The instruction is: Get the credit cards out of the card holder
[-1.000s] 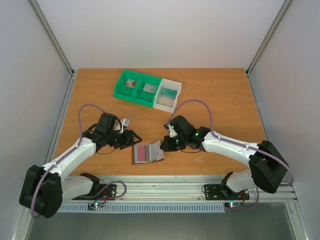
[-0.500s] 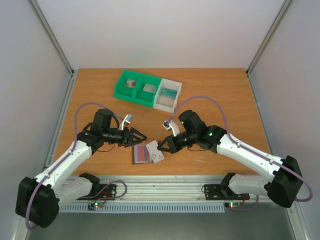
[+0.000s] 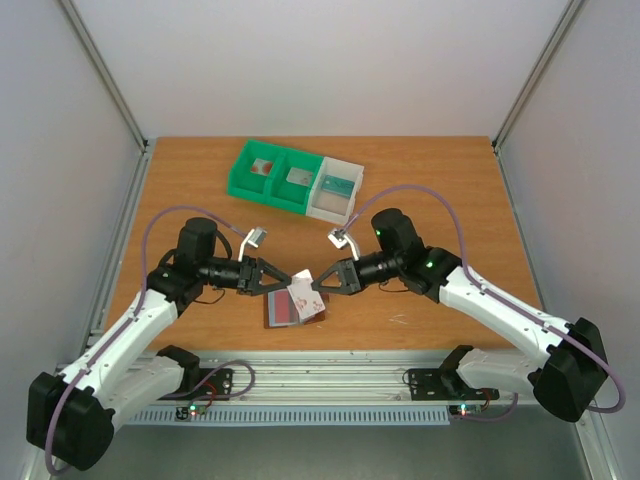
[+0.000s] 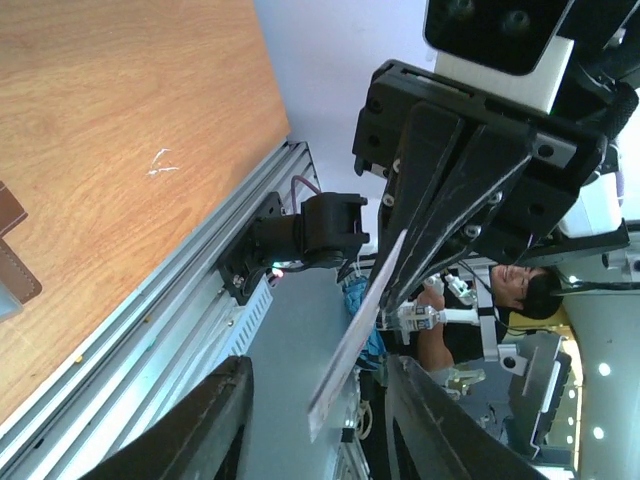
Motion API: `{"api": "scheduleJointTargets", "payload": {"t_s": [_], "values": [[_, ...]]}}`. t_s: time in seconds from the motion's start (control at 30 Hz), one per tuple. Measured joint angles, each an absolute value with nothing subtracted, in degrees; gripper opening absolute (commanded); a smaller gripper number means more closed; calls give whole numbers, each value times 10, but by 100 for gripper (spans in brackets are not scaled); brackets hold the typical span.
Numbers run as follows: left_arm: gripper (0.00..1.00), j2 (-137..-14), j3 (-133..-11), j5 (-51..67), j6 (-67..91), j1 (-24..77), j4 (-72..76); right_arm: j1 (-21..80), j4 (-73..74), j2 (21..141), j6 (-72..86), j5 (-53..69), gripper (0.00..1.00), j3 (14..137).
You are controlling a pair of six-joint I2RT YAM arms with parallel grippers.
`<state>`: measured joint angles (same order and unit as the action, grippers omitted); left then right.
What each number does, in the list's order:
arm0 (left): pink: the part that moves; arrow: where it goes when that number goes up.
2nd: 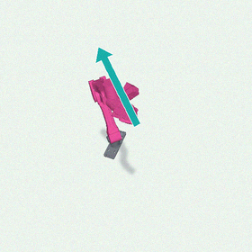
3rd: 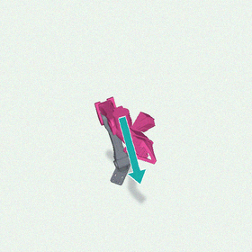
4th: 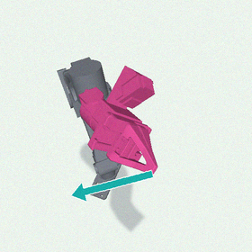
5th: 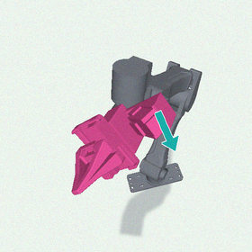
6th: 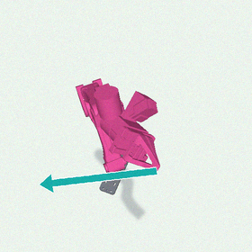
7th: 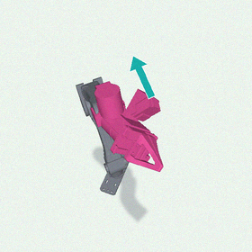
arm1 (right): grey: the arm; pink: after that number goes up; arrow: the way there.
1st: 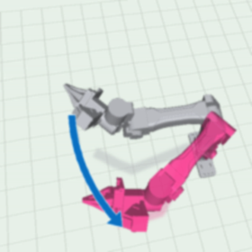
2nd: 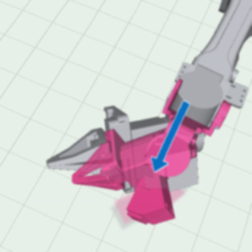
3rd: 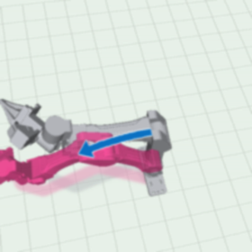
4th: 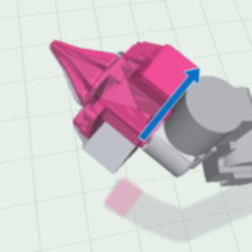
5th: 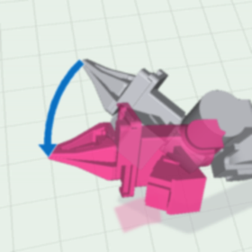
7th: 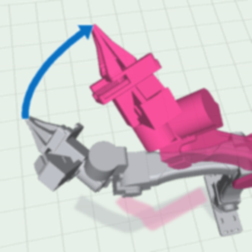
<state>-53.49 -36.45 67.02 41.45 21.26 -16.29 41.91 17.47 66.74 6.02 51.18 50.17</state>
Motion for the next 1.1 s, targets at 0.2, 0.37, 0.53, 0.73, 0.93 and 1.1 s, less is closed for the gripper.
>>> {"api": "scheduleJointTargets", "payload": {"t_s": [0.2, 0.37, 0.53, 0.73, 0.93, 1.1], "values": [[2, -535, -366, 680, 407, 213, -167, 408, 139, 664, 87, 543, 1, 493], [0, -533, -368, 689, 403, 213, -164, 405, 133, 664, 95, 548, 1, 488], [0, -530, -368, 690, 403, 213, -164, 405, 133, 664, 100, 549, 9, 486], [0, -517, -372, 656, 399, 213, -178, 397, 138, 657, 107, 526, 46, 485], [1, -507, -386, 532, 387, 213, -210, 392, 131, 622, 130, 483, 90, 459], [0, -510, -399, 421, 383, 213, -225, 392, 131, 610, 146, 447, 98, 447]]}}
